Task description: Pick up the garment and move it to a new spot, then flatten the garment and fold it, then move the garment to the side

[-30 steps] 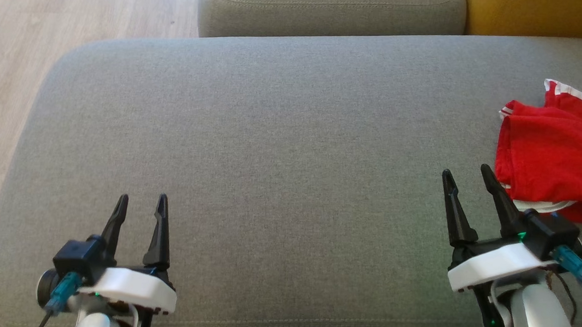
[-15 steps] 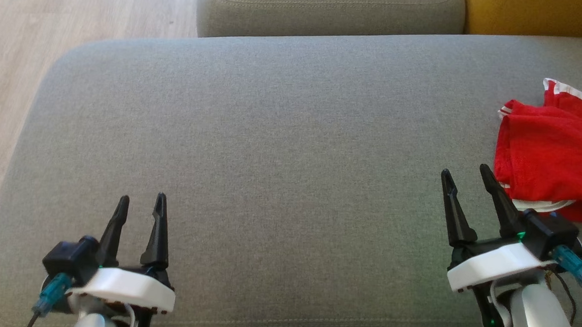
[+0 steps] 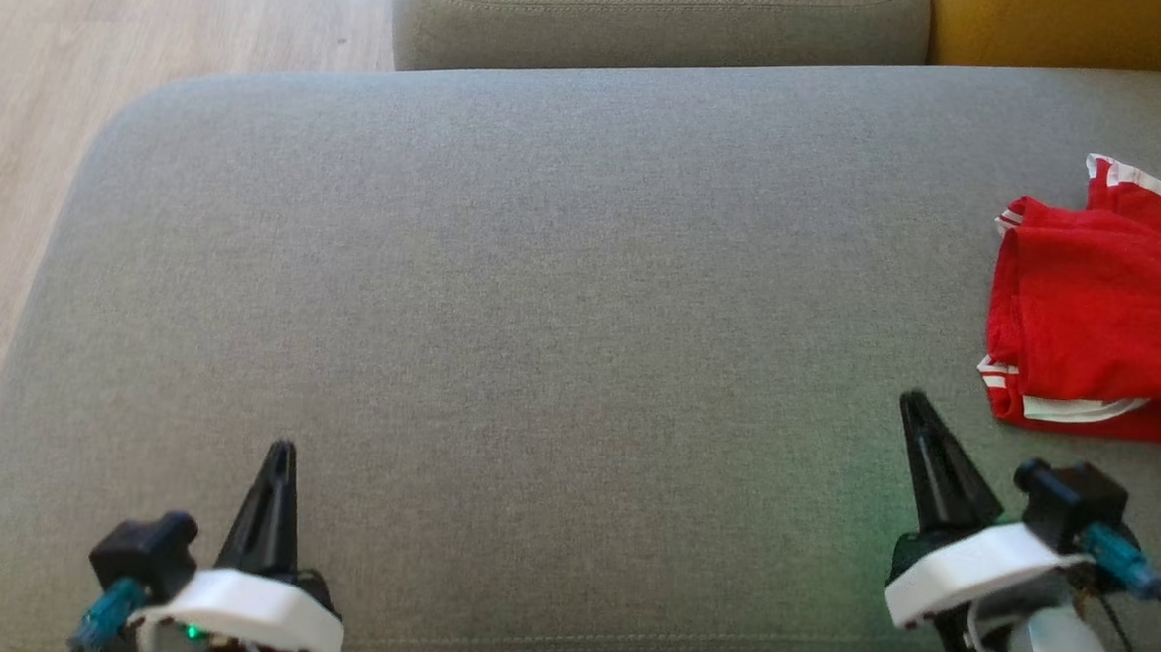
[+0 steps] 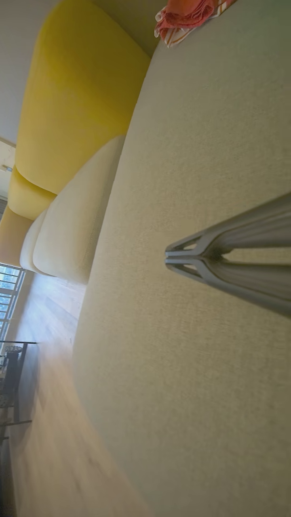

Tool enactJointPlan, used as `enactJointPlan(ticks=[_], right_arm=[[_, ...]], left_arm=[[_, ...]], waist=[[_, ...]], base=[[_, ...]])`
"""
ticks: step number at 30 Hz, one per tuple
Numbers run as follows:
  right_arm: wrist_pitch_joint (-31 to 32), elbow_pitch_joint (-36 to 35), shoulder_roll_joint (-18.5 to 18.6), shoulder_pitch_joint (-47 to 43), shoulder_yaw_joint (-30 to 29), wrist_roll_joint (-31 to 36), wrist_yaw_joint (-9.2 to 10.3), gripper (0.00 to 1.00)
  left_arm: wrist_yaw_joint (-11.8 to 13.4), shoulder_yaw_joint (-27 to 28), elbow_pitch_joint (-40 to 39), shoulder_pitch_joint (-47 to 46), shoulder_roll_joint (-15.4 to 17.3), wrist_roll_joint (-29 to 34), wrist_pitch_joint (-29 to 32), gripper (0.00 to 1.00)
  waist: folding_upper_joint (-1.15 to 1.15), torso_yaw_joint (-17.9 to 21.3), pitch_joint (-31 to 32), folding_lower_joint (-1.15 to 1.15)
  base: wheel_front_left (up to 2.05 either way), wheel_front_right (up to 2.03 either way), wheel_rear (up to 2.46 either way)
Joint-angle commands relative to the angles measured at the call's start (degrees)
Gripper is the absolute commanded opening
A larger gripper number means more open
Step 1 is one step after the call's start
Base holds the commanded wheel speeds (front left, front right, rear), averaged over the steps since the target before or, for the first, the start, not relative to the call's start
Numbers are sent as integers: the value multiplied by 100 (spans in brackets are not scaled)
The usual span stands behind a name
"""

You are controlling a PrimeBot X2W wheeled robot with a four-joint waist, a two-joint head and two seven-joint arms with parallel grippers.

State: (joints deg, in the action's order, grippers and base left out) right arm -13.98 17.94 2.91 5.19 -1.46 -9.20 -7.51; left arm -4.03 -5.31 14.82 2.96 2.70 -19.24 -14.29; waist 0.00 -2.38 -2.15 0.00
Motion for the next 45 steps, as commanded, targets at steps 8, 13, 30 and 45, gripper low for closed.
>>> enactJointPlan(ticks=[8, 13, 30, 45], right_arm=[[147, -197, 3, 193, -57, -630, 0, 0], [223, -214, 3, 182, -70, -966, 0, 0], [501, -247, 2, 164, -134, -2102, 1, 0], [735, -269, 1, 155, -190, -3038, 1, 0]], left_arm=[[-29, 93, -162, -219, 10, -549, 135, 0], [-43, 138, -157, -250, 13, -846, 218, 0], [-90, 292, -145, -352, 20, -1851, 499, 0], [-128, 421, -135, -437, 24, -2678, 733, 0]], waist=[[0, 17, 14, 0], [0, 27, 22, 0], [0, 59, 49, 0], [0, 86, 71, 0]], base=[[0, 0, 0], [0, 0, 0], [0, 0, 0], [0, 0, 0]])
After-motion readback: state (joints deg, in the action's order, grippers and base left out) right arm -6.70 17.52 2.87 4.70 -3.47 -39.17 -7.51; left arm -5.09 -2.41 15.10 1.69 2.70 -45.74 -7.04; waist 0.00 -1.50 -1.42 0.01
